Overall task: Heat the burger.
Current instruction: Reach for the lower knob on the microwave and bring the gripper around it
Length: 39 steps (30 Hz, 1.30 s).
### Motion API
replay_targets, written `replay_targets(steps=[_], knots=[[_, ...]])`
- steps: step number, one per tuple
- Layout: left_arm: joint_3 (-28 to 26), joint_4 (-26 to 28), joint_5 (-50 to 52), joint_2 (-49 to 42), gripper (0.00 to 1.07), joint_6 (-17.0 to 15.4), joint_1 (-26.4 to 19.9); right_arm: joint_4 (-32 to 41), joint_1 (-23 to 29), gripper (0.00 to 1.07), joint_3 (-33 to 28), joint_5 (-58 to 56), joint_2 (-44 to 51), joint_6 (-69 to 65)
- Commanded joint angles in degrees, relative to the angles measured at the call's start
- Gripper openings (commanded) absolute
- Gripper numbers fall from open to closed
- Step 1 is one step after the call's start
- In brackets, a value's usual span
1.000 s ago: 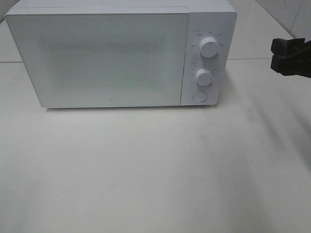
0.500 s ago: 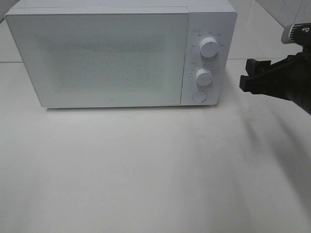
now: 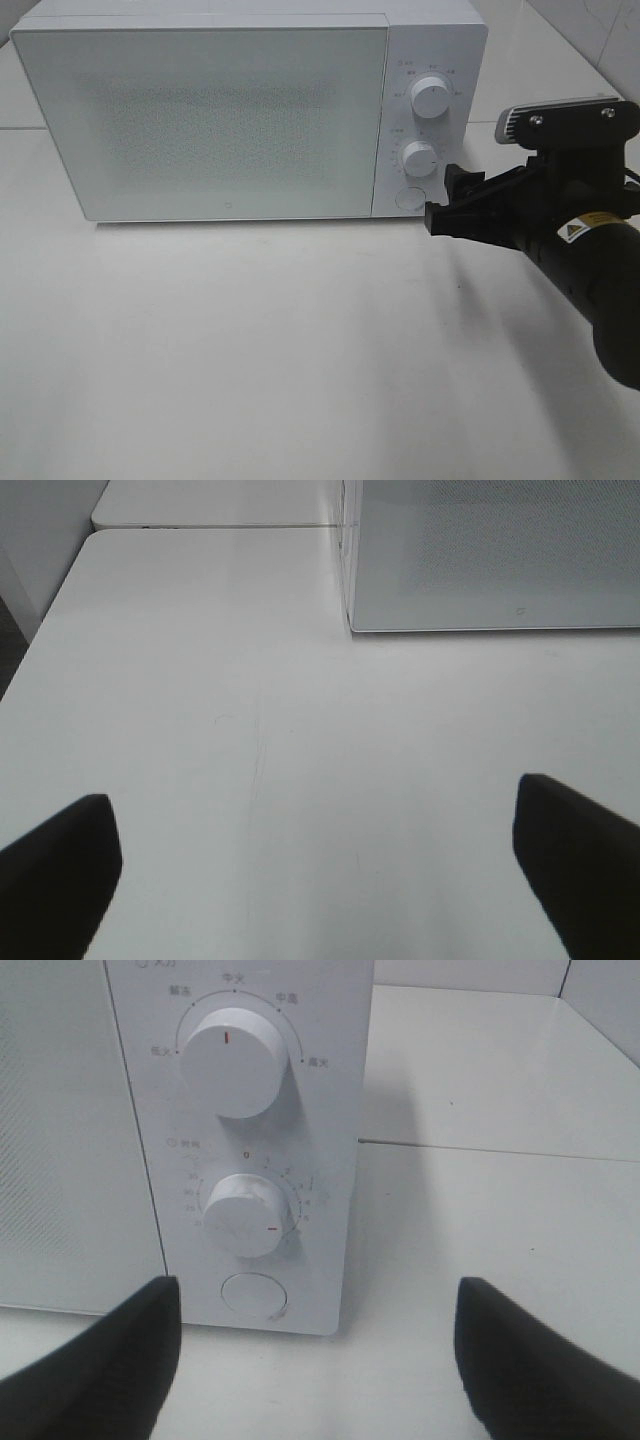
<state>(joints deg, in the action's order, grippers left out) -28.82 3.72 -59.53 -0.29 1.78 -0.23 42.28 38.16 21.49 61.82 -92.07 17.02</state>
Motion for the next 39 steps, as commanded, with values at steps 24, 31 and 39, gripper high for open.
replay_targets(steps=[24, 31, 39], knots=[[0.23, 0.23, 0.11, -1.2, 1.0, -0.52, -0.11, 0.06, 3.32, 0.74, 10.26, 7.79, -14.55, -1.26], [0.23, 0.23, 0.11, -1.2, 1.0, -0.52, -0.11, -1.26, 0.57, 0.74, 13.98, 6.88, -17.59, -3.61], [0.23, 0.23, 0.11, -1.2, 1.0, -0.52, -0.11, -3.9, -2.46, 0.74, 18.62, 5.9, -21.31, -3.9]])
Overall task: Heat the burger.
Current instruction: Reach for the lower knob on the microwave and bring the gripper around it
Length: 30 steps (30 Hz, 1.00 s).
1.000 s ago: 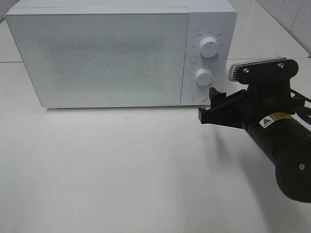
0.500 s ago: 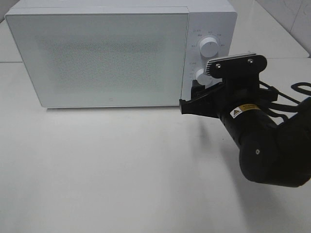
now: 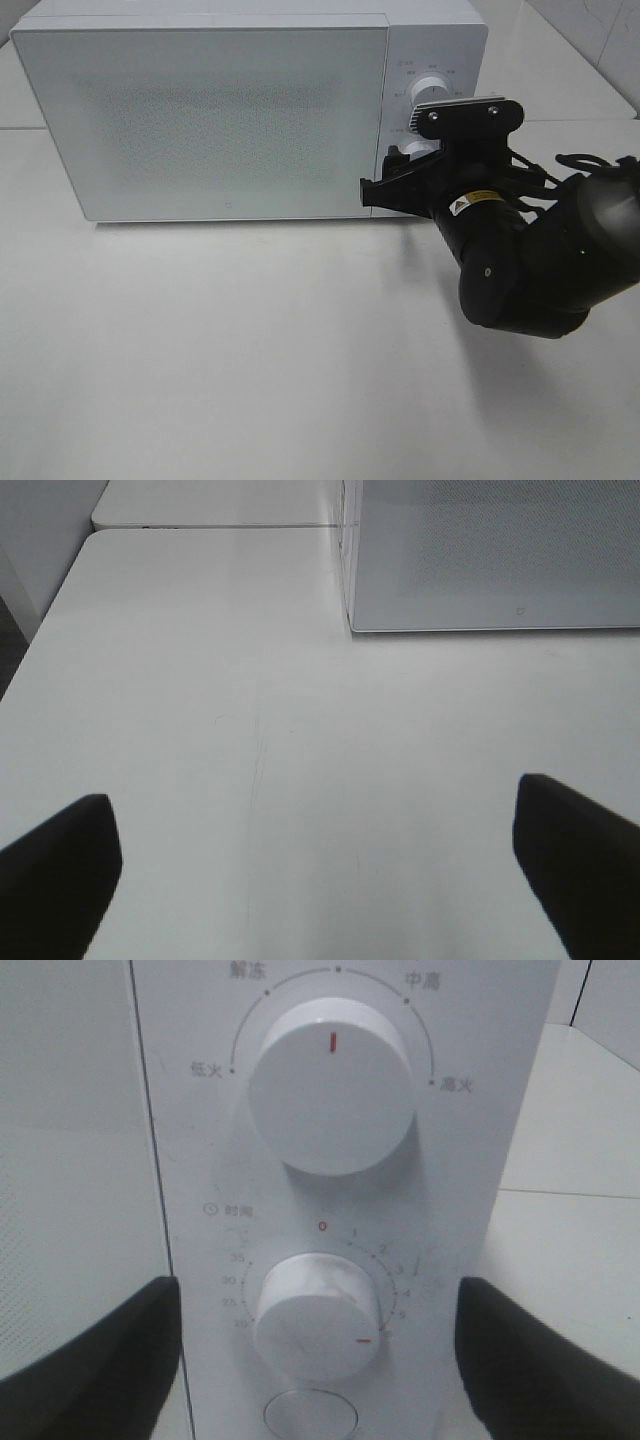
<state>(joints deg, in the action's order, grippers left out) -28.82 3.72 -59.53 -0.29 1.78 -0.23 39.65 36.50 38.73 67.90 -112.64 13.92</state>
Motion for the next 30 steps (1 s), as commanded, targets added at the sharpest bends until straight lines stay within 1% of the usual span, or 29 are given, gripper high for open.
replay_targets(steps=[1, 4, 7, 13, 17, 24, 30], knots=[[0.23, 0.23, 0.11, -1.2, 1.0, -0.52, -0.11, -1.83, -1.09, 0.74, 1.78, -0.34, -1.15, -0.8], [0.23, 0.23, 0.11, -1.2, 1.0, -0.52, -0.11, -2.52, -2.58, 0.74, 3.27, -0.86, -2.23, -1.89], [0.23, 0.23, 0.11, -1.2, 1.0, -0.52, -0.11, -3.67, -3.67, 0.74, 3.5, -0.97, -2.29, -2.52], [0.23, 0.23, 0.11, -1.2, 1.0, -0.52, -0.11, -3.9, -3.67, 0.74, 3.67, -0.74, -3.15, -2.75], [0.23, 0.23, 0.11, -1.2, 1.0, -0.52, -0.11, -4.64, -3.67, 0.74, 5.1, -1.09, -4.93, -2.75], [0.23, 0.23, 0.11, -1.2, 1.0, -0.52, -0.11, -4.58, -3.67, 0.74, 5.67, -0.63, -4.98, -3.44], [0.23, 0.23, 0.11, -1.2, 1.0, -0.52, -0.11, -4.58, -3.67, 0.7, 6.13, -0.17, -5.79, -3.84]])
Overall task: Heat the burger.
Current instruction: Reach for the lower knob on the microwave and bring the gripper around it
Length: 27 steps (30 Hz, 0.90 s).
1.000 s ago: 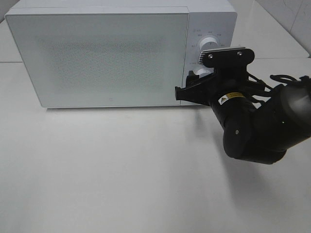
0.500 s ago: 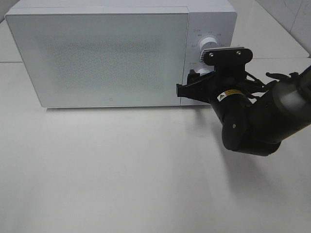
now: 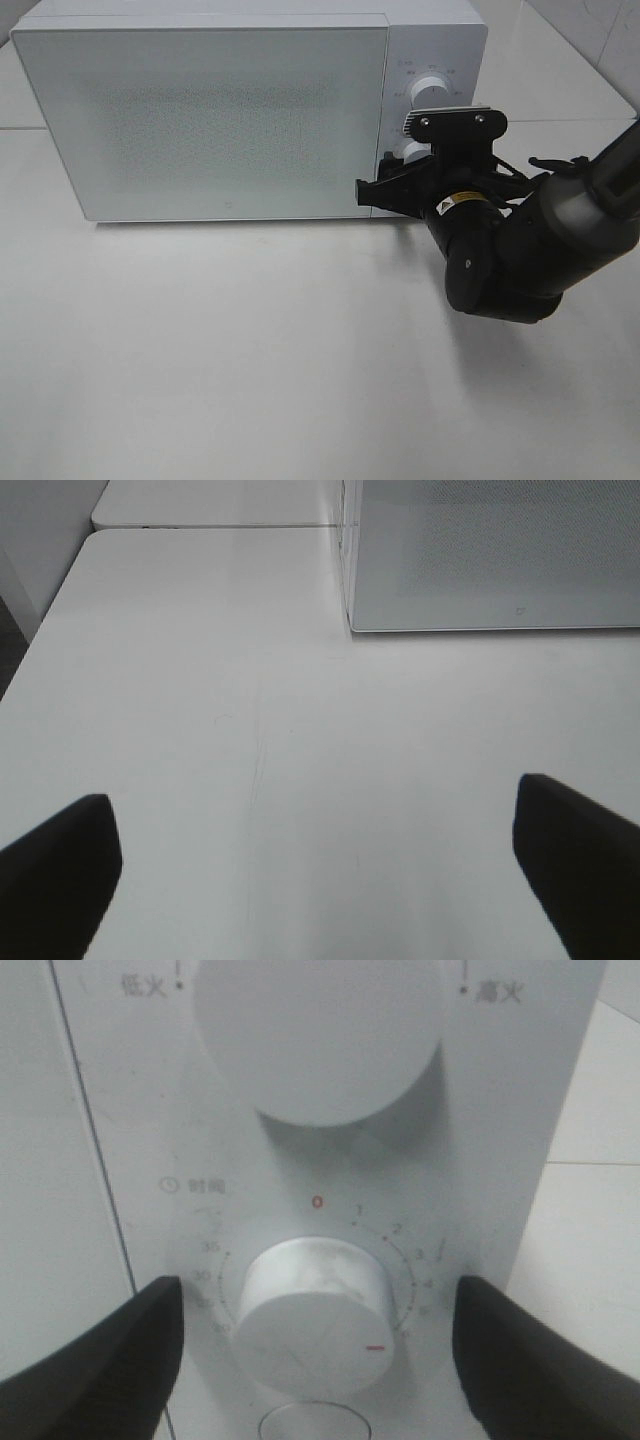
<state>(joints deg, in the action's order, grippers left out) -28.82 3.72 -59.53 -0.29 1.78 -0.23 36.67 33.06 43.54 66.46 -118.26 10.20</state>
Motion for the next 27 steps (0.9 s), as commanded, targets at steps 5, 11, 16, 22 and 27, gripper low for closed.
replay_targets(steps=[5, 11, 16, 22, 27], knots=[[0.23, 0.23, 0.11, -1.15, 1.0, -0.52, -0.11, -1.55, -0.23, 0.65, 1.32, 1.89, 0.17, -0.06], [0.23, 0.23, 0.11, -1.15, 1.0, -0.52, -0.11, -1.55, -0.11, 0.54, 1.32, 2.58, 0.17, -0.06], [0.23, 0.23, 0.11, -1.15, 1.0, -0.52, -0.11, -1.55, -0.11, 0.42, 1.32, 3.95, 0.17, -0.06], [0.23, 0.23, 0.11, -1.15, 1.0, -0.52, -0.11, -1.6, -0.11, 0.15, 1.32, 4.87, 0.17, 1.26], [0.23, 0.23, 0.11, -1.15, 1.0, -0.52, -0.11, -1.72, -0.11, 0.0, 1.32, 5.04, 0.17, 2.06]])
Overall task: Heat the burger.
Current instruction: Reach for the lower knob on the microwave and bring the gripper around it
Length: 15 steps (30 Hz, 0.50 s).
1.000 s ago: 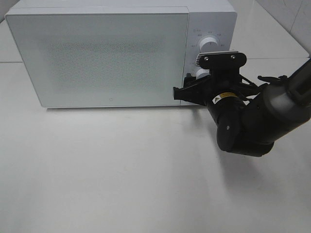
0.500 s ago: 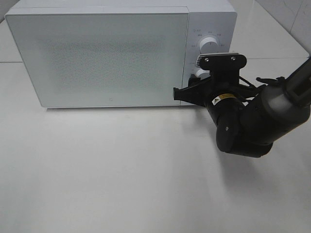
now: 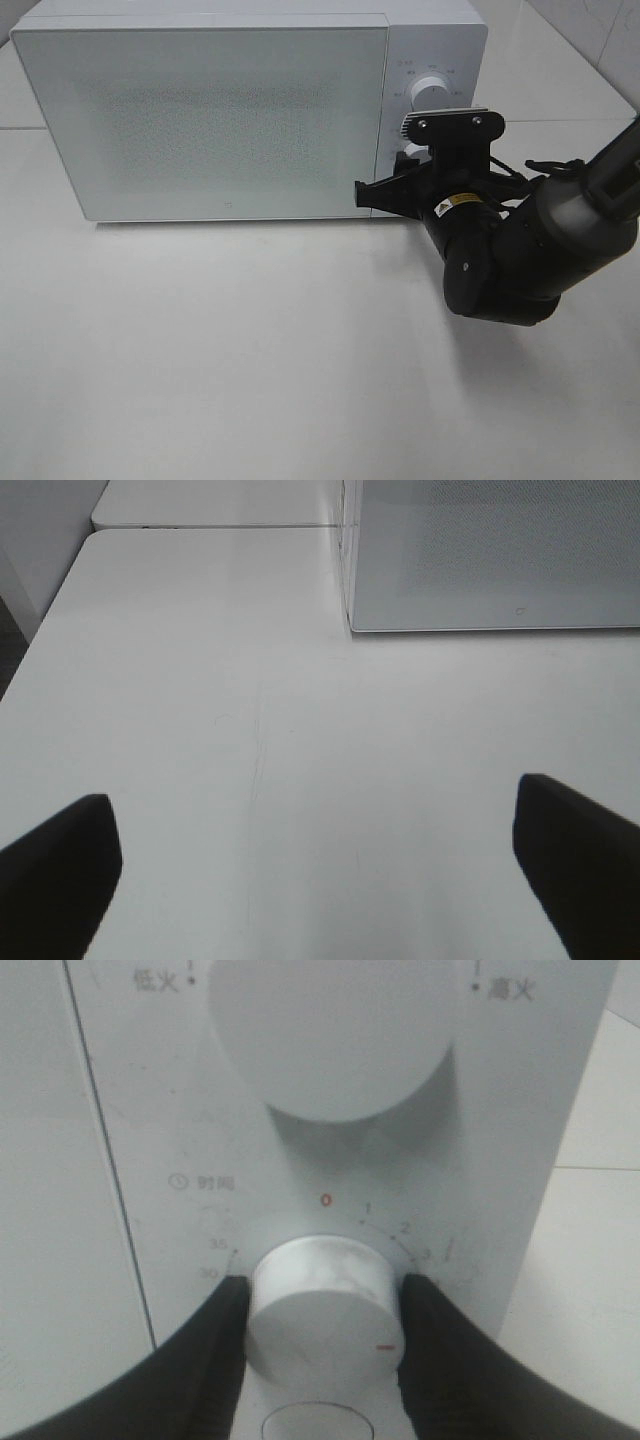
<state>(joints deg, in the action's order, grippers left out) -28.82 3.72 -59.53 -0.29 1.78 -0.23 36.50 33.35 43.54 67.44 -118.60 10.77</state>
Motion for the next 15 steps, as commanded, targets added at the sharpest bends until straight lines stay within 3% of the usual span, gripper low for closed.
replay_targets(steps=[1, 9, 15], knots=[[0.23, 0.23, 0.11, -1.15, 1.0, -0.52, -0.11, -1.55, -0.4, 0.0, 1.32, 4.07, 0.52, 1.49], [0.23, 0.23, 0.11, -1.15, 1.0, -0.52, -0.11, -2.18, -0.4, 0.0, 1.32, 4.07, 0.52, 1.26], [0.23, 0.23, 0.11, -1.15, 1.0, -0.52, -0.11, -5.84, -0.4, 0.0, 1.32, 4.01, 0.52, -7.91]])
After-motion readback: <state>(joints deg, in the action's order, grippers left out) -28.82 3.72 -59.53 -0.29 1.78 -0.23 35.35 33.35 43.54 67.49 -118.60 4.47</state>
